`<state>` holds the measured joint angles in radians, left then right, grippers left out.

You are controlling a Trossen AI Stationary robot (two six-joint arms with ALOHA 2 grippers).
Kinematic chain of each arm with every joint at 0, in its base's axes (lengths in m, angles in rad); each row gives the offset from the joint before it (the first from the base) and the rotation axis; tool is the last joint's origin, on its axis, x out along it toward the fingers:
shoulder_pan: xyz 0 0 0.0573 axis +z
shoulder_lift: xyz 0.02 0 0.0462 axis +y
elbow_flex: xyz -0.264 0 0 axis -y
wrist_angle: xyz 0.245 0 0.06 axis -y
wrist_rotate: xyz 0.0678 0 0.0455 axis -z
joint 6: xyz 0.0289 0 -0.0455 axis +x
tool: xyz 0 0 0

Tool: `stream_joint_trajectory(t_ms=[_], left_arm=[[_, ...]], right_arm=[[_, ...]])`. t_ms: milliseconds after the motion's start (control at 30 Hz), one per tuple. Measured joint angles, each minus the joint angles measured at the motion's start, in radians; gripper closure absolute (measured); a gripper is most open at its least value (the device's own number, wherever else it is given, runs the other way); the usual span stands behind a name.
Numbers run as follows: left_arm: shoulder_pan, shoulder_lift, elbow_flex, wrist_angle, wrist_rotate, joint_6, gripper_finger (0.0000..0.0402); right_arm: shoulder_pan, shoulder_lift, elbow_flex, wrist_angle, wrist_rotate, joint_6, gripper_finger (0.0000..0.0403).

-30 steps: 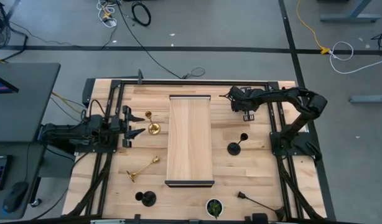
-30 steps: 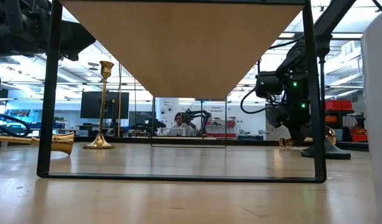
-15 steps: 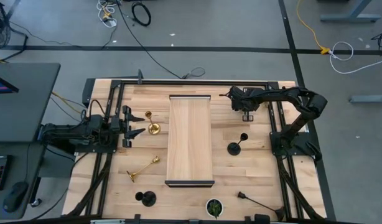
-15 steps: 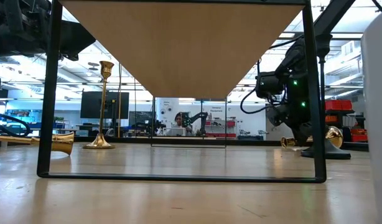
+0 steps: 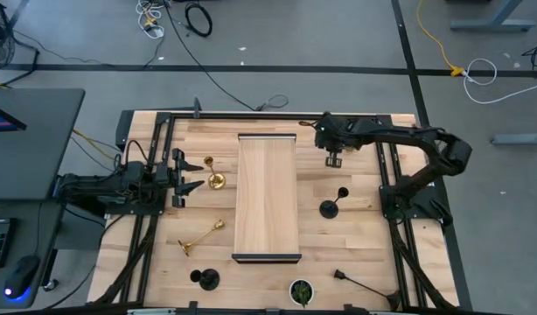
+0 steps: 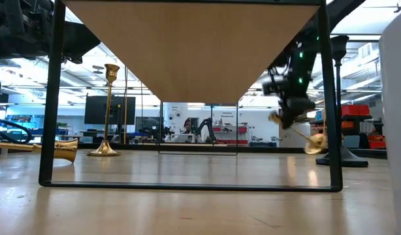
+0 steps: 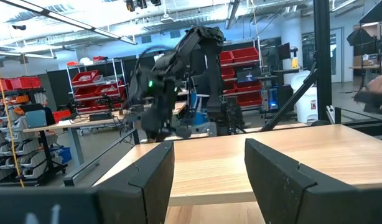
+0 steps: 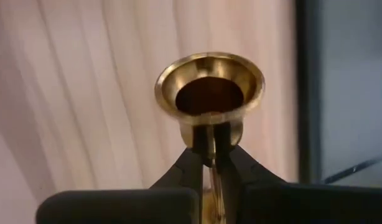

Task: Pick & Place candle stick holders
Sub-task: Put the top gold candle holder on the shelf

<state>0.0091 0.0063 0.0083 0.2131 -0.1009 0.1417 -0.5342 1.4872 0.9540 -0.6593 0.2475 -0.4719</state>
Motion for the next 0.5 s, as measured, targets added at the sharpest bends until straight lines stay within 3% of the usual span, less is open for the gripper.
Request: stream_joint_trajectory(t_ms=[500], left_arm=[[0.000, 0.000, 0.000, 0.000, -0.002, 0.000, 0.0204]], right_arm=[[0.137, -0.352, 0.033, 0.183, -0.004, 0.215, 0.0386]])
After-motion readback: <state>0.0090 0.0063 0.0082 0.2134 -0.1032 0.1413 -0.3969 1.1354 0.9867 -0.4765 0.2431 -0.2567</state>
